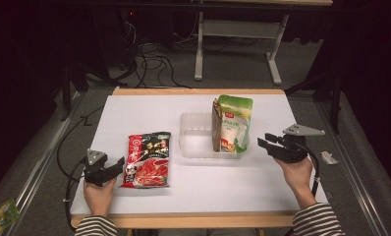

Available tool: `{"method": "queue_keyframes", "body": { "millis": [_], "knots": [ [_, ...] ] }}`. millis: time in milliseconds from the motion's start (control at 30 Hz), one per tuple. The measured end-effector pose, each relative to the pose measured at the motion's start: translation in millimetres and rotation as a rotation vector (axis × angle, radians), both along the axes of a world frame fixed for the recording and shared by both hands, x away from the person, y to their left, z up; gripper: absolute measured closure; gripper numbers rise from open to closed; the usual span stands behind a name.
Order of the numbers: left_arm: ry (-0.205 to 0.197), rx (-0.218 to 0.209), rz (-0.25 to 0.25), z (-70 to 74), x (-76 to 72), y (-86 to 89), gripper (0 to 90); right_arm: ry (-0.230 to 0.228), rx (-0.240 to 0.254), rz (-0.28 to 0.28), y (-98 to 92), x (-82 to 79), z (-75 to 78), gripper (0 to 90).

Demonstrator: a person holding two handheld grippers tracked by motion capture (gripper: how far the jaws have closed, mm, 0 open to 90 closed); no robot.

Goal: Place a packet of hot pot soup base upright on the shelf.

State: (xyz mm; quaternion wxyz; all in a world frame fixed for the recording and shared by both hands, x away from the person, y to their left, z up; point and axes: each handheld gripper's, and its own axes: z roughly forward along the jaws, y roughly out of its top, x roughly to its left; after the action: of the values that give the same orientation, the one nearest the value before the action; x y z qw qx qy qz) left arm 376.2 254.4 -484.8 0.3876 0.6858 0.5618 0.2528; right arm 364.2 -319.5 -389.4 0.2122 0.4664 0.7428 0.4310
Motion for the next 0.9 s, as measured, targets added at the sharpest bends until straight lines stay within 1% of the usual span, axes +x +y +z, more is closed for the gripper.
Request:
{"method": "queue_keyframes", "body": {
  "millis": [67,100,167,233,267,333,367,400,433,500,567,633,733,800,867,900],
  "knots": [
    [-0.002,-0.019,-0.009,0.3,-0.4,1.9,33.0,0.003,-0.02,-0.014,-4.3,-2.5,-7.9,59.7],
    [-0.005,-0.035,-0.01,0.4,-0.4,3.1,33.1,0.003,-0.03,-0.019,-5.8,-3.7,-11.3,59.7],
    [-0.004,-0.047,-0.011,0.6,-0.2,4.6,33.2,0.007,-0.055,-0.038,-9.6,-7.8,-22.2,59.6],
    [-0.006,-0.054,-0.012,1.1,-0.9,5.6,33.3,0.011,-0.055,-0.05,-13.2,-11.0,-29.9,59.5],
    [-0.008,-0.065,-0.011,1.3,-1.1,6.0,33.4,0.016,-0.055,-0.057,-15.1,-12.3,-33.7,59.4],
    [-0.007,-0.07,-0.012,2.0,-0.9,7.0,33.2,0.037,-0.058,-0.071,-18.6,-13.3,-40.6,59.0],
    [-0.008,-0.051,-0.018,2.6,-1.2,6.6,32.6,0.04,-0.055,-0.074,-19.3,-13.4,-42.8,58.8],
    [-0.01,-0.036,-0.024,2.6,-1.8,5.4,32.5,0.048,-0.064,-0.075,-20.4,-13.6,-45.8,58.7],
    [-0.009,-0.031,-0.031,2.7,-2.3,4.4,32.4,0.048,-0.066,-0.079,-20.4,-13.8,-48.5,58.7],
    [-0.012,-0.032,-0.042,3.7,-2.9,3.0,32.1,0.058,-0.075,-0.083,-20.3,-14.0,-54.1,58.3],
    [-0.02,-0.034,-0.052,7.9,-2.9,2.3,31.9,0.063,-0.086,-0.083,-19.9,-13.6,-59.2,58.1],
    [-0.028,-0.032,-0.057,12.9,-2.3,1.8,31.8,0.077,-0.101,-0.067,-19.4,-13.5,-64.8,58.4],
    [-0.038,-0.029,-0.068,21.7,0.8,-0.6,32.1,0.09,-0.14,-0.061,-17.1,-14.3,-72.3,58.4],
    [-0.039,-0.035,-0.077,26.6,4.4,-3.6,32.4,0.096,-0.149,-0.06,-17.8,-14.5,-76.7,58.3],
    [-0.03,-0.03,-0.094,30.5,8.9,-7.9,33.7,0.101,-0.145,-0.065,-18.5,-14.4,-80.5,58.1],
    [-0.024,-0.018,-0.099,32.1,11.2,-10.8,34.9,0.107,-0.144,-0.068,-19.2,-14.2,-82.5,57.9]
  ]
}}
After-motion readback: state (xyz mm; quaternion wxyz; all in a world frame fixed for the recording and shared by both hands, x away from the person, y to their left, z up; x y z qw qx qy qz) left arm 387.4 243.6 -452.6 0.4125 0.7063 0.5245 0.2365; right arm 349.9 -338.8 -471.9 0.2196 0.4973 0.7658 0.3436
